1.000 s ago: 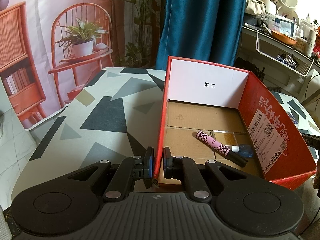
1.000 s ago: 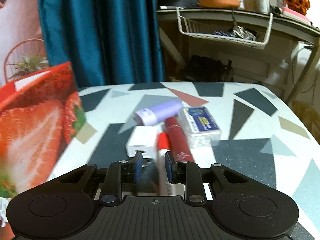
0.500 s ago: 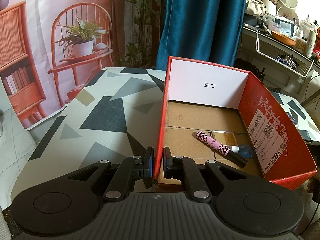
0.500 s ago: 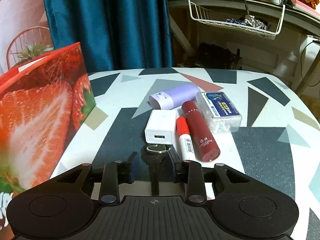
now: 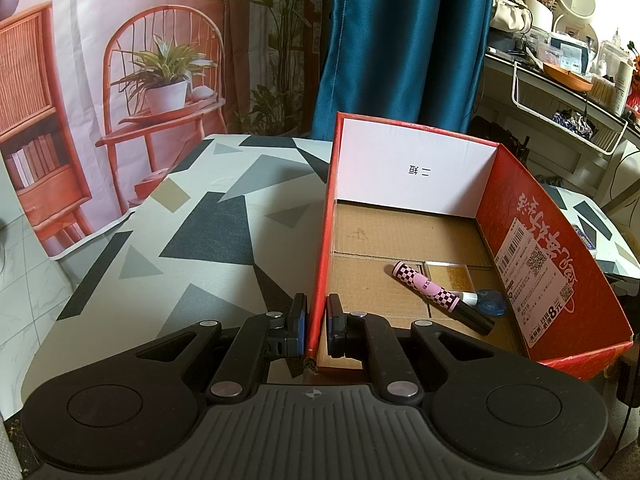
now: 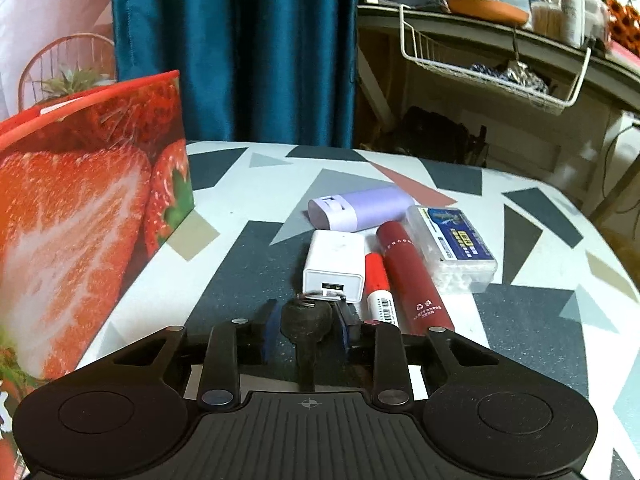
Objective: Organize rigid objects
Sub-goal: 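Carry the key into the red box and open the right gripper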
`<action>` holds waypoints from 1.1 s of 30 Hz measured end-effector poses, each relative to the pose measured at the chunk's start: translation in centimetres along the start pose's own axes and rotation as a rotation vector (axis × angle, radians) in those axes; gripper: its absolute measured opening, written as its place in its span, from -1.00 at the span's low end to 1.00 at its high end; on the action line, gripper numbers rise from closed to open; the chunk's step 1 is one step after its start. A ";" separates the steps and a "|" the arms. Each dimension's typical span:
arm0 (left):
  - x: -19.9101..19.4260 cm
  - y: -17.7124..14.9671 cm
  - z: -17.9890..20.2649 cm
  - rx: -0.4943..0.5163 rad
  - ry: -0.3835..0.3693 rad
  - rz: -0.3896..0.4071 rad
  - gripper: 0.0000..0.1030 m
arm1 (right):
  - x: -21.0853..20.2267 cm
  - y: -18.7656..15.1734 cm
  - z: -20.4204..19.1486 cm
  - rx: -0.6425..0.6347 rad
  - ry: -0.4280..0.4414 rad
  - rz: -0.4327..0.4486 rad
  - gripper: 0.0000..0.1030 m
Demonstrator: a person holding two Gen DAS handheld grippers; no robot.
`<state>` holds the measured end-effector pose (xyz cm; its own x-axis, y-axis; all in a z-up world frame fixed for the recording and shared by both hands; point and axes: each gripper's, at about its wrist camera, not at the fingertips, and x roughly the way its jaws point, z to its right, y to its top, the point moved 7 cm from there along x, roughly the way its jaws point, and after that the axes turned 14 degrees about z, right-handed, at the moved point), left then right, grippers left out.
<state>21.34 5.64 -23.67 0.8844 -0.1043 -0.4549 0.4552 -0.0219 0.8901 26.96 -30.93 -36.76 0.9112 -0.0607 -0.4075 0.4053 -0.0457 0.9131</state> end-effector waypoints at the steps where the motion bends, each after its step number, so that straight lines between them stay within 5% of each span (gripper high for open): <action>1: 0.0 0.0 0.0 -0.001 0.000 0.000 -0.79 | -0.2 0.0 -0.1 -0.002 0.005 0.003 -0.50; 22: 0.0 0.0 0.0 0.000 0.000 0.000 -0.79 | -2.6 0.6 -1.9 -0.092 0.070 0.112 -0.51; 33: 0.0 0.0 0.1 -0.002 0.001 0.001 -0.79 | -3.7 2.2 -1.3 -0.030 0.110 0.150 -0.51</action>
<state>21.36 5.51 -23.66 0.8850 -0.1032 -0.4540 0.4545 -0.0196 0.8905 24.54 -29.47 -33.26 0.9636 0.0448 -0.2637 0.2646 -0.0147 0.9642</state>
